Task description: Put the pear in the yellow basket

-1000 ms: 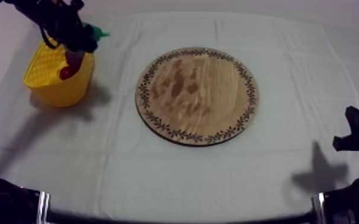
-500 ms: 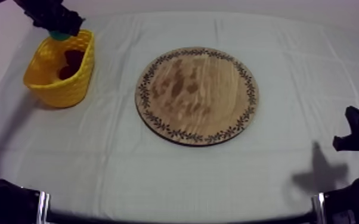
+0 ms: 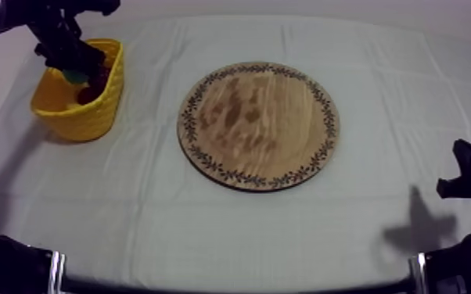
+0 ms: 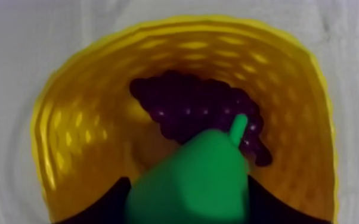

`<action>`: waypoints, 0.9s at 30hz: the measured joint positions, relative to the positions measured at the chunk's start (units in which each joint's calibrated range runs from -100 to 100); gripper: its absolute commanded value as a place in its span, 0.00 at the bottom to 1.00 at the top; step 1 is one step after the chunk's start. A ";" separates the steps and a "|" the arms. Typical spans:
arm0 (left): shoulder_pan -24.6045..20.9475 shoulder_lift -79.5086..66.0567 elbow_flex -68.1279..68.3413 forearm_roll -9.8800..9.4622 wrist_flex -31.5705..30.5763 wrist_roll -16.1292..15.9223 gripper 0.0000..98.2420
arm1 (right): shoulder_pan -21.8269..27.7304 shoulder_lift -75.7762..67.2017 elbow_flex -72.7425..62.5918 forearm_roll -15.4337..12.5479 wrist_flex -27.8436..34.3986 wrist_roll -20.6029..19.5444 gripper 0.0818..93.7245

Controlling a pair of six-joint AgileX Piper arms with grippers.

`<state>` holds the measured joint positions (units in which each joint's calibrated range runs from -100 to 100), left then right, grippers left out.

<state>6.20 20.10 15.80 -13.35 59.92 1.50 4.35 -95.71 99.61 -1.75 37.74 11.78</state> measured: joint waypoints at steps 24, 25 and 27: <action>-0.67 -1.58 -0.62 -3.89 -3.85 4.62 0.92 | 0.00 0.00 0.00 0.00 0.09 0.00 0.00; -0.83 -2.05 -0.55 -3.75 -4.39 4.57 0.89 | 0.00 0.00 0.00 0.00 0.09 0.00 0.00; -1.10 -3.15 0.03 -3.44 -5.61 4.26 0.82 | 0.00 0.00 0.00 0.00 0.09 0.00 0.00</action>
<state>5.10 16.96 15.83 -16.79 54.32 5.76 4.35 -95.71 99.61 -1.75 37.83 11.78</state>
